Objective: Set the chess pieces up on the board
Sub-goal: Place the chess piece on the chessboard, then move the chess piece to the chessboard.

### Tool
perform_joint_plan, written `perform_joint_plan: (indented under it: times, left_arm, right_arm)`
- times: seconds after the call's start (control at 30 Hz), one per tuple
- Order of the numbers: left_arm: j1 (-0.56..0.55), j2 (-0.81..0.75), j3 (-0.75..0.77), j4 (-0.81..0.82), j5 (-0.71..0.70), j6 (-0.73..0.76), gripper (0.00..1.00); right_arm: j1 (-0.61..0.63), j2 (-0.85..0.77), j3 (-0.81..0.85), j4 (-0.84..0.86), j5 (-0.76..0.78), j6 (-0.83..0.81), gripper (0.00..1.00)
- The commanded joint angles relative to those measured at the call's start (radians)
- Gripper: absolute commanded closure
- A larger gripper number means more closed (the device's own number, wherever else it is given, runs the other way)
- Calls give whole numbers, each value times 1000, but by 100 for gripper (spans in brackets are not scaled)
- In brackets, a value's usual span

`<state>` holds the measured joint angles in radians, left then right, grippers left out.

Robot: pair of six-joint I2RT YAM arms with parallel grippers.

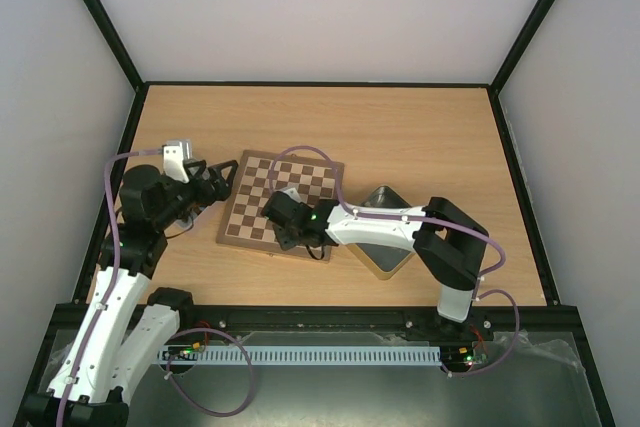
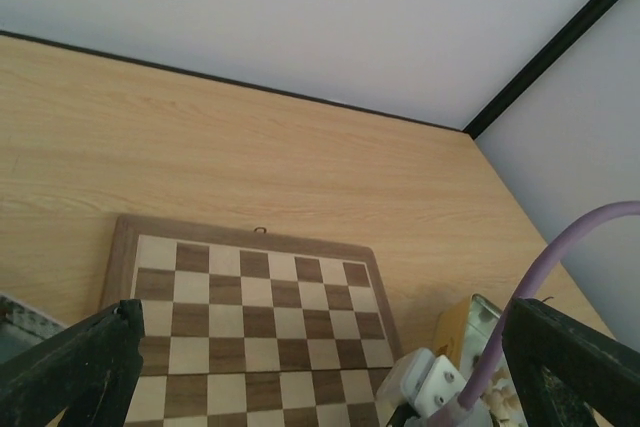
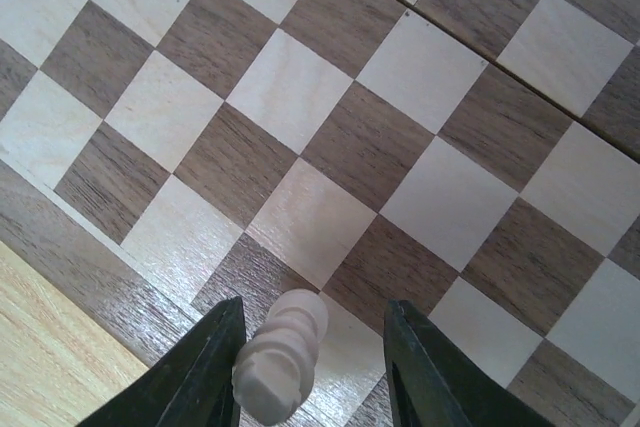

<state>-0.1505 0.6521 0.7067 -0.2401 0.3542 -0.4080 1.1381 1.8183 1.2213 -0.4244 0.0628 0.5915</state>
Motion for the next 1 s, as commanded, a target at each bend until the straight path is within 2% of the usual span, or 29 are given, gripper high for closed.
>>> perform_joint_plan:
  times: [0.0,0.2,0.4,0.67,0.97]
  left_arm:
    - [-2,-13,38,-66,-4,13,0]
    - [-3,-45,79,-176,-47,16,0]
    - [-3,-116,98,-267,-64,0,0]
    - [-3,-132,79,-305,7,-31,0]
    - [-3,-132,33,-276,-11,-52,0]
  right_arm:
    - [0,-30,35,-4,40,78,62]
    - [-1,-89,-3,43,101,225,62]
    - [-2,-149,-31,105,124,336,53]
    - [-3,-107,4,56,94,291,55]
    - [0,-26,40,-60,42,171,57]
